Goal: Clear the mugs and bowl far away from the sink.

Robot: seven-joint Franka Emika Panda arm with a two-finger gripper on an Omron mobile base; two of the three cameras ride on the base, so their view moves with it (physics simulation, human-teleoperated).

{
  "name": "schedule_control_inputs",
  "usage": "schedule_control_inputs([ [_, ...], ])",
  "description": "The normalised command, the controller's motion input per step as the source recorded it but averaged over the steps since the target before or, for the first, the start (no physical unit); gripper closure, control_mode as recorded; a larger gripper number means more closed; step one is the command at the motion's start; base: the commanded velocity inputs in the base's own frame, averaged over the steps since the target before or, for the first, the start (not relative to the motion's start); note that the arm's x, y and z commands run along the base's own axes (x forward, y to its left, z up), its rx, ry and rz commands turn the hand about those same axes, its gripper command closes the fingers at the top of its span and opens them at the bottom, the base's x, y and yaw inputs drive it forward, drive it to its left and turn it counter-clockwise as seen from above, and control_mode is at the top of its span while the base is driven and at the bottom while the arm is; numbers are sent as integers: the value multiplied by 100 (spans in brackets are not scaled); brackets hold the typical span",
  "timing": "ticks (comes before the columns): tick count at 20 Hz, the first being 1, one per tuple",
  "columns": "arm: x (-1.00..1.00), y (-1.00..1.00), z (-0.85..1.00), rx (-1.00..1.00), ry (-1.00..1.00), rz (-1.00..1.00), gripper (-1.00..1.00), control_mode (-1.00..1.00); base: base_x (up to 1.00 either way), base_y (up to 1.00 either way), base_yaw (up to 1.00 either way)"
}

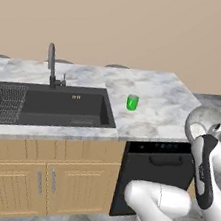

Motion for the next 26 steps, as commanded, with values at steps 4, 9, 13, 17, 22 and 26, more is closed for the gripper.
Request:
schedule_control_inputs([
  [4, 0, 0, 0, 0, 0, 0, 100, 100, -1, -30, -30],
  [9, 0, 0, 0, 0, 0, 0, 100, 100, 0, -44, -44],
  [13, 0, 0, 0, 0, 0, 0, 100, 100, -4, -54, -53],
  [17, 0, 0, 0, 0, 0, 0, 100, 100, -30, -46, -52],
  [22, 0, 0, 0, 0, 0, 0, 100, 100, -59, -49, -49],
  [26, 0, 0, 0, 0, 0, 0, 100, 100, -71, -65, -47],
])
